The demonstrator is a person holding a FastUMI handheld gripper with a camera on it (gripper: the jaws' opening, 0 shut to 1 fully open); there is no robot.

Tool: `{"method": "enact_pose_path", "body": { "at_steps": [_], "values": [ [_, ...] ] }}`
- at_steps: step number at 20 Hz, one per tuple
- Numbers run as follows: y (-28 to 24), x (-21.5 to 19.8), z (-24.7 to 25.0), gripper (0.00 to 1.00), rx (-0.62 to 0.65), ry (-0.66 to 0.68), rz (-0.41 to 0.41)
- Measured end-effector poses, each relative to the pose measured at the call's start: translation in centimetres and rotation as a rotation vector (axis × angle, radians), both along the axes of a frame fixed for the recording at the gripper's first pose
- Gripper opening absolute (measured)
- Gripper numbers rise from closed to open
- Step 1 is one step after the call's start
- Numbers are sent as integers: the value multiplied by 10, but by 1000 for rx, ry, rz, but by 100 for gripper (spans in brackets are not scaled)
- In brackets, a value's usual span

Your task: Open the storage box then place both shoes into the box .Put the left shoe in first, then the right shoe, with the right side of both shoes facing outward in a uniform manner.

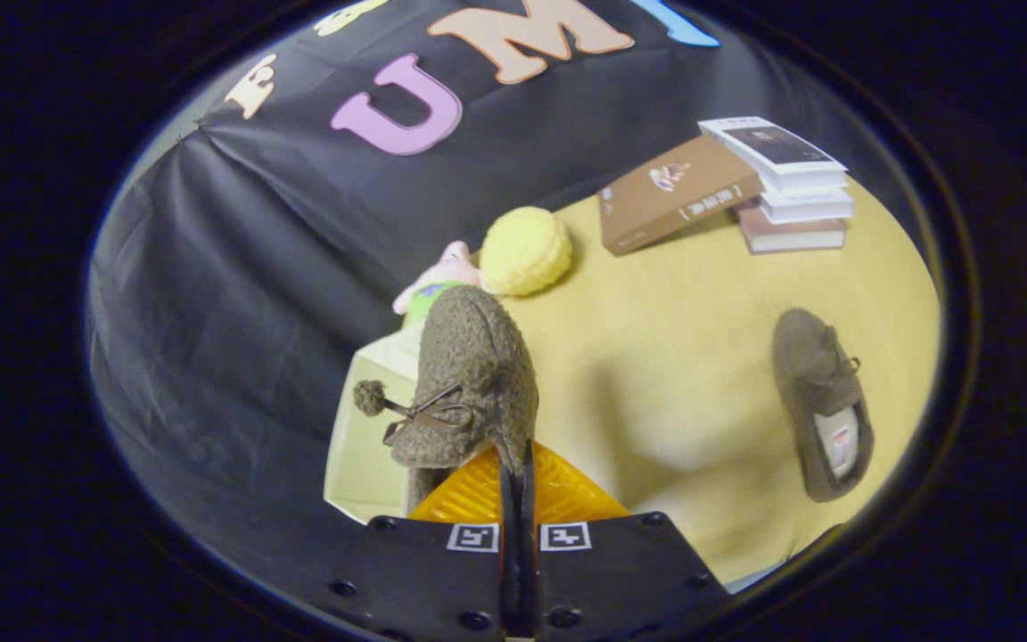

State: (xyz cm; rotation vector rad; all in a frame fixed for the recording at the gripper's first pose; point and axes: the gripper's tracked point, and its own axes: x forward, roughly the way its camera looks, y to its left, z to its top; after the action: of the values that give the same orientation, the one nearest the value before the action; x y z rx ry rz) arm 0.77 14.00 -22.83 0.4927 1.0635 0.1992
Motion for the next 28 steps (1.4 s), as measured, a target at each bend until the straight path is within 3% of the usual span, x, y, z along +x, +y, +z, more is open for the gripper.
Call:
{"method": "enact_pose_path", "body": {
  "at_steps": [6,13,24,28],
  "values": [
    [91,20,15,3,34,-22,58],
    [167,25,-42,3,-36,36,90],
    [198,5,-145,4,-213,207,86],
    [198,6,-155,3,-245,224,86]
  ]
}}
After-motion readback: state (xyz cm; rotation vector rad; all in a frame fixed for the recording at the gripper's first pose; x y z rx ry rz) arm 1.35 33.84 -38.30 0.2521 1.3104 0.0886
